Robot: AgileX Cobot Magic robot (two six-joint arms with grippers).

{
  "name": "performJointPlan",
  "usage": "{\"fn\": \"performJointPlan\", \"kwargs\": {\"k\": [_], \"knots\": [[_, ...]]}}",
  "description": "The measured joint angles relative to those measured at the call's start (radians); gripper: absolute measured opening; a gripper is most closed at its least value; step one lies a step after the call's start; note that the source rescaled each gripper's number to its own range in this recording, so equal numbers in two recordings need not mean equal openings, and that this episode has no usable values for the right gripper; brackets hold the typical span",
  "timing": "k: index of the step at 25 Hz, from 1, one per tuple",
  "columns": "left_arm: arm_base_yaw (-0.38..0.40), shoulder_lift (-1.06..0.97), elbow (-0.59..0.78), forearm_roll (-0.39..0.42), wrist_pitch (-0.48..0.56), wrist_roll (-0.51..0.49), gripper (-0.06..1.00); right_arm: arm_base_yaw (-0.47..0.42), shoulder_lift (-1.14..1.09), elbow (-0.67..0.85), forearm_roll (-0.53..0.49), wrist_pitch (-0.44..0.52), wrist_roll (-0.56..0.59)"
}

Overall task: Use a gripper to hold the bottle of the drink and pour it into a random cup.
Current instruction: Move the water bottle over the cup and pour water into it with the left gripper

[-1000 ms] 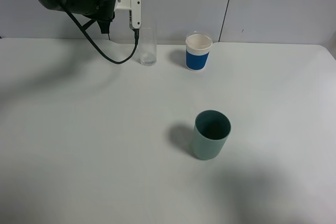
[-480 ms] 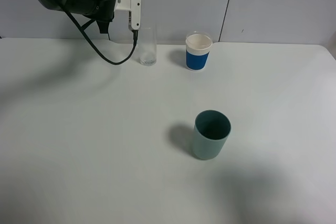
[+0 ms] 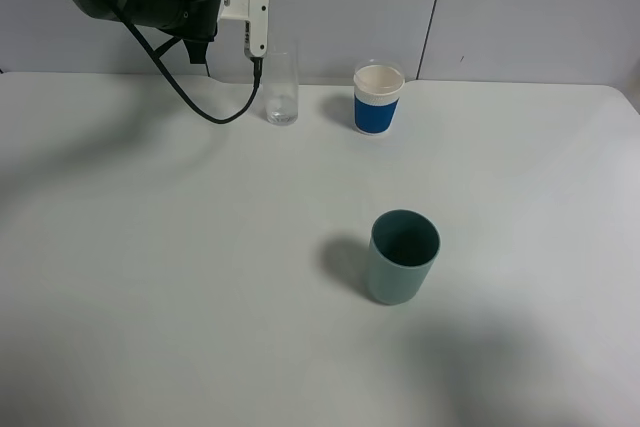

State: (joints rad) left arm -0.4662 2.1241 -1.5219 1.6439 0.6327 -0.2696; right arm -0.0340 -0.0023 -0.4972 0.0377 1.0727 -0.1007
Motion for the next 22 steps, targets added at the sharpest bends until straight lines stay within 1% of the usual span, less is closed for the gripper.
{"fn": "performJointPlan", "kwargs": {"k": [15,22], "knots": [[0.0,0.0,0.0,0.005,0.0,0.0,0.03,0.0,0.0,0.0,0.0,0.0,0.0],[0.0,0.0,0.0,0.029,0.003,0.001,0.03,0.0,0.0,0.0,0.0,0.0,0.0]]}}
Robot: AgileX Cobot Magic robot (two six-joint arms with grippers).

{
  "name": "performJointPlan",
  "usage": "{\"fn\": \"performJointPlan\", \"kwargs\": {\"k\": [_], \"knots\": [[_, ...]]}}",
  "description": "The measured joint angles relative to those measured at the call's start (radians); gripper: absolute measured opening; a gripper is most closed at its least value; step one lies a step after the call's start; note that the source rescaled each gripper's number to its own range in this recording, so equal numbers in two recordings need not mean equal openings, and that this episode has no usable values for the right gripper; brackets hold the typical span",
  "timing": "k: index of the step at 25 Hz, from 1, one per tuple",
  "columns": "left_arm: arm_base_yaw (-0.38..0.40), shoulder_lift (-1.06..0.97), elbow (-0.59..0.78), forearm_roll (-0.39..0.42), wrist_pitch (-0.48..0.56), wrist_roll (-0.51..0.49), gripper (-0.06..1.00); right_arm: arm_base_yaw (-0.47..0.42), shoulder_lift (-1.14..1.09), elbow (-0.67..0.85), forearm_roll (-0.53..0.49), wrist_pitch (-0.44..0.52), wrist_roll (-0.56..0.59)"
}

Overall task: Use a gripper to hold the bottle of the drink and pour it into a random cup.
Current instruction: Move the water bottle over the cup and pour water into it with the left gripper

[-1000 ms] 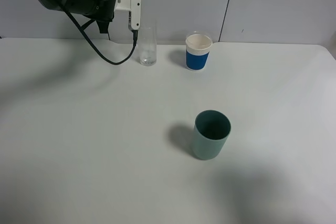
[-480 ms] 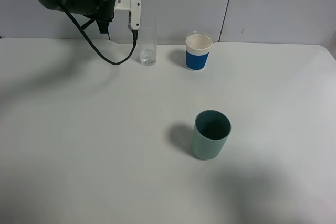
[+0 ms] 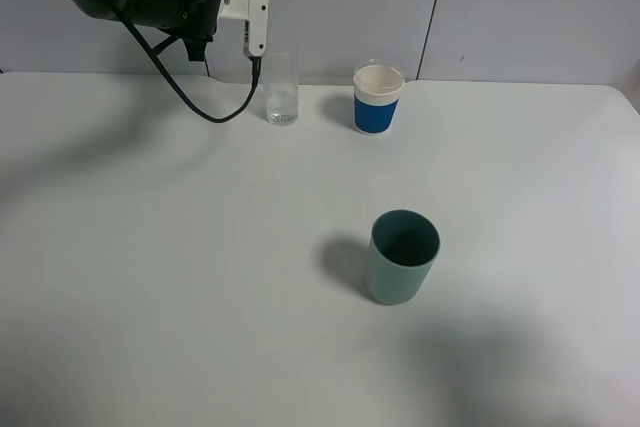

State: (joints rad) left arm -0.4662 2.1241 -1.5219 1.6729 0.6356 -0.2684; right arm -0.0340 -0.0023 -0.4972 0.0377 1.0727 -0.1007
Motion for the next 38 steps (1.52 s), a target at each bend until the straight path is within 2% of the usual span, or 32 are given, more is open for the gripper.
{"fn": "performJointPlan", "kwargs": {"k": [38], "knots": [[0.008,0.0,0.0,0.038,0.026,0.002,0.03,0.0,0.0,0.0,0.0,0.0,0.0]]}}
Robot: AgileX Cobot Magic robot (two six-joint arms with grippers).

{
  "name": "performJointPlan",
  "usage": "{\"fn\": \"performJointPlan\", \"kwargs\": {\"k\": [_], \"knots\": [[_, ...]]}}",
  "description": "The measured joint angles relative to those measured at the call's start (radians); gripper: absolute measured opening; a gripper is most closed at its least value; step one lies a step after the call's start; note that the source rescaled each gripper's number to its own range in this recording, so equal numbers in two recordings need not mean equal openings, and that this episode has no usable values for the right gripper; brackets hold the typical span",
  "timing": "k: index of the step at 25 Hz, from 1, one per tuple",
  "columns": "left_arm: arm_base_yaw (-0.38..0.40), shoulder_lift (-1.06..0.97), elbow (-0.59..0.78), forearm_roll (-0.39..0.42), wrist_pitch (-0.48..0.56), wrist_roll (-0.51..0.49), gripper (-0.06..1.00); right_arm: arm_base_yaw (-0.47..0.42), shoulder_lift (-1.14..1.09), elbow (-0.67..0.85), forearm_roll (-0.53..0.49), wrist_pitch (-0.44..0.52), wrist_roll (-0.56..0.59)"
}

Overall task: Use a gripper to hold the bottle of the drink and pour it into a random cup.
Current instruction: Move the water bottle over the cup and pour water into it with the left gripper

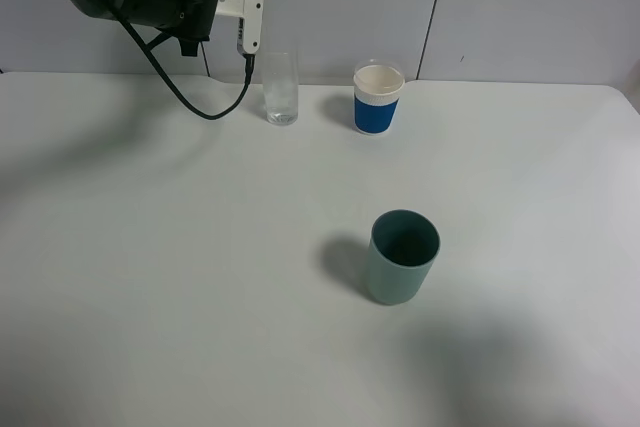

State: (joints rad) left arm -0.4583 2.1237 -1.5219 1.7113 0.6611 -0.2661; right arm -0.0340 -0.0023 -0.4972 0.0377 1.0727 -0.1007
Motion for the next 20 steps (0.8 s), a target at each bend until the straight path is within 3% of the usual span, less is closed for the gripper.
{"fn": "performJointPlan", "kwargs": {"k": [20], "knots": [[0.0,0.0,0.0,0.011,0.007,0.0,0.03,0.0,0.0,0.0,0.0,0.0,0.0]]}}
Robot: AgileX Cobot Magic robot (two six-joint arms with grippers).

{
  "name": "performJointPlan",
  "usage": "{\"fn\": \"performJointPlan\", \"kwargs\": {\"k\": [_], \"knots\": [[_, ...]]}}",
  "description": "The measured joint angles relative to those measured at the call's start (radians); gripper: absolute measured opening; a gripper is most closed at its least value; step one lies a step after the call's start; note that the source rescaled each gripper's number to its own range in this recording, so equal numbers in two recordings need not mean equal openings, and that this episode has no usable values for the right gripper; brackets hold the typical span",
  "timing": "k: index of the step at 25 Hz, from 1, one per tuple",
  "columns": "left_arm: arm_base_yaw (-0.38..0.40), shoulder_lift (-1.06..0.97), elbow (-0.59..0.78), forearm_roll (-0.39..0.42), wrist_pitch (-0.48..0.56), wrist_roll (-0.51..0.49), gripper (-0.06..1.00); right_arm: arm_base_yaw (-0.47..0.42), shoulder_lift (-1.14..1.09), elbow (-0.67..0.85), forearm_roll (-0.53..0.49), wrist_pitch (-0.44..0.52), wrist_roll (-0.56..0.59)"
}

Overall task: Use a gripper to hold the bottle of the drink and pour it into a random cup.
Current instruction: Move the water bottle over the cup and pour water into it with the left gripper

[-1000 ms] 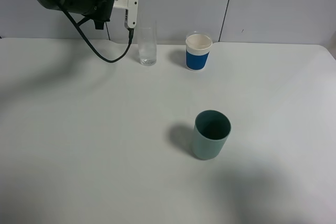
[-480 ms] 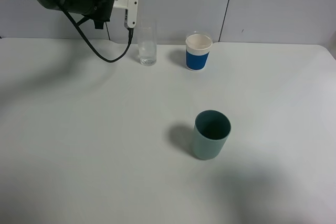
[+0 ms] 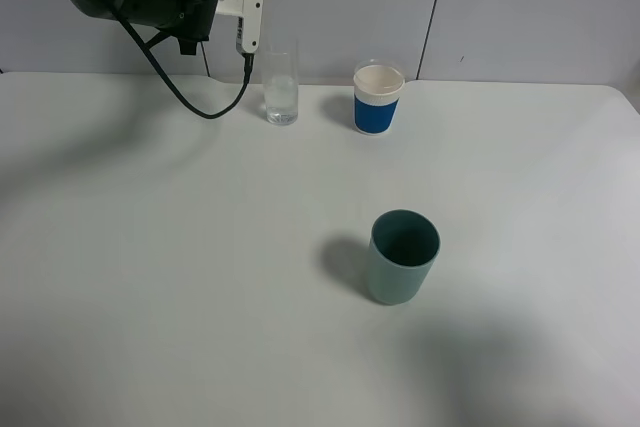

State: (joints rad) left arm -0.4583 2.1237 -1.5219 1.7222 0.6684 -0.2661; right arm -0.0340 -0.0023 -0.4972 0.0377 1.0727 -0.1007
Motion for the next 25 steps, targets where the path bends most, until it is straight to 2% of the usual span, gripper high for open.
{"fn": "performJointPlan", "kwargs": {"k": [14,25], "knots": [[0.0,0.0,0.0,0.0,0.017,0.001,0.03,0.0,0.0,0.0,0.0,0.0,0.0],[0.0,0.0,0.0,0.0,0.032,0.038,0.03,0.0,0.0,0.0,0.0,0.0,0.0]]}}
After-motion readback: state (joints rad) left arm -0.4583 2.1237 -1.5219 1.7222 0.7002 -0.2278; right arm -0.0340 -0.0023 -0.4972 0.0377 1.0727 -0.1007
